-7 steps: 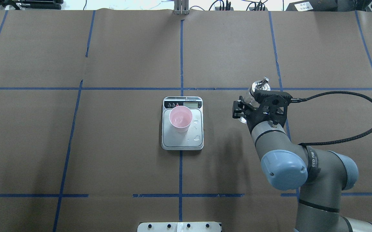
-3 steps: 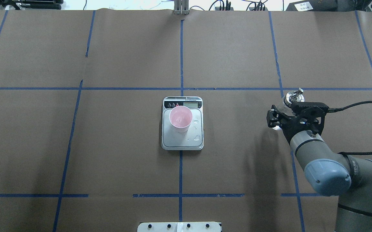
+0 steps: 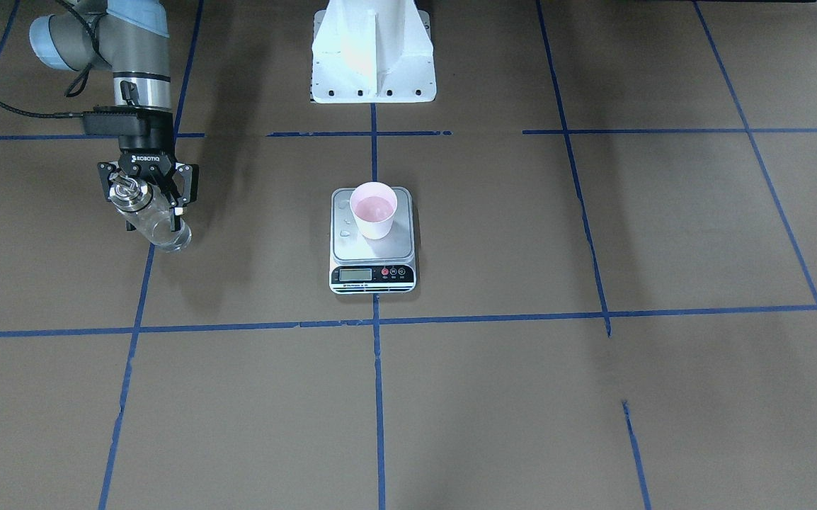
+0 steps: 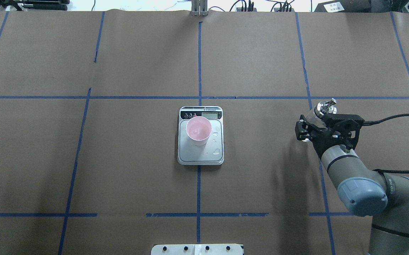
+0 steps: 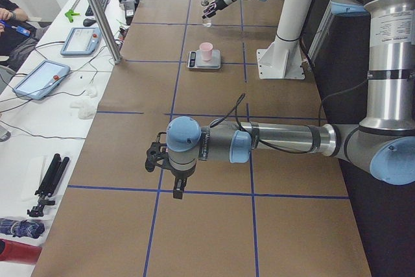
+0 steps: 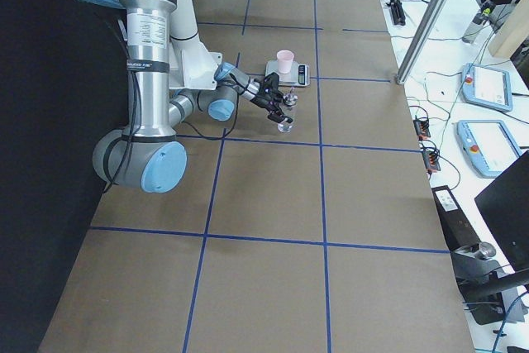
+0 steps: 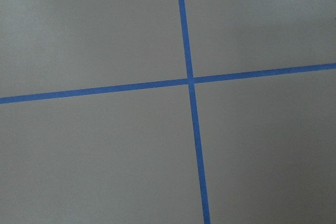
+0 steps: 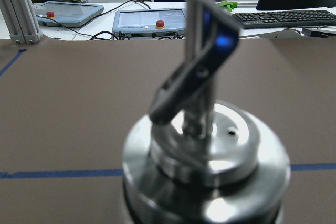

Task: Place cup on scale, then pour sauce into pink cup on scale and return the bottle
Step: 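Lower the bottle onto the table with the right gripper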

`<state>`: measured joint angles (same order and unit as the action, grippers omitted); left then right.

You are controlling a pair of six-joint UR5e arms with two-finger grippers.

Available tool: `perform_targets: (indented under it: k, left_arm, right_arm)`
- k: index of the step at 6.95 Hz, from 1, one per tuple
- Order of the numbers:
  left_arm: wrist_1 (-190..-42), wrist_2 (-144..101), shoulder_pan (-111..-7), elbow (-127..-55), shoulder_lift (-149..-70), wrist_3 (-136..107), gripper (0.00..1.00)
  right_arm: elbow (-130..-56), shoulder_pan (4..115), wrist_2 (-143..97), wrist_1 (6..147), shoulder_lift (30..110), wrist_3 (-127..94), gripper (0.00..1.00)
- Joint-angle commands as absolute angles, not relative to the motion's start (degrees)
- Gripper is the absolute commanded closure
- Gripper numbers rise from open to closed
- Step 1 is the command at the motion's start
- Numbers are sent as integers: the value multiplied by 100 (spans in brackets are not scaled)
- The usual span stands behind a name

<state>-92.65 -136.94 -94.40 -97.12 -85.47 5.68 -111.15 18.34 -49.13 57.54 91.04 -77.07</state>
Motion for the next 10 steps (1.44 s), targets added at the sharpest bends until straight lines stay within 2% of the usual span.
perform_targets:
  k: [1,4,5,6,7,8,9,10]
  left_arm:
    - [-9264,-13693,-9439,-9712,-8543,571,0]
    - [-9272,-13693,-9431,-9703,-8534,571,0]
    - [-9272,-13693,-9431,-9703,-8534,571,0]
    - [-9272,-13702,-9422,-9712,-8534,571,0]
    - [-9264,-13702,-9422,-9712,-8534,571,0]
    - [-9264,-13702,-9422,-9712,-8534,563,0]
    - [-9264,-13702,-9422,-9712,-8534,563,0]
    - [-9264,-13702,-9422,-9712,-8543,563,0]
  right_arm:
    - [-10804,1828,-4860,5731,8957,-7708,100]
    - [-10696,1837,-4860,5730,8930,-7647,99]
    - [-10688,1837,-4852,5730,8938,-7646,93]
    - [-10661,1837,-4834,5730,8947,-7638,78]
    - [-10661,1837,-4747,5722,8947,-7620,67]
    - [-10652,1837,-4737,5696,8973,-7620,62]
    - [-10600,1828,-4711,5695,8965,-7629,34]
    - [-10600,1828,-4650,5695,8939,-7620,0]
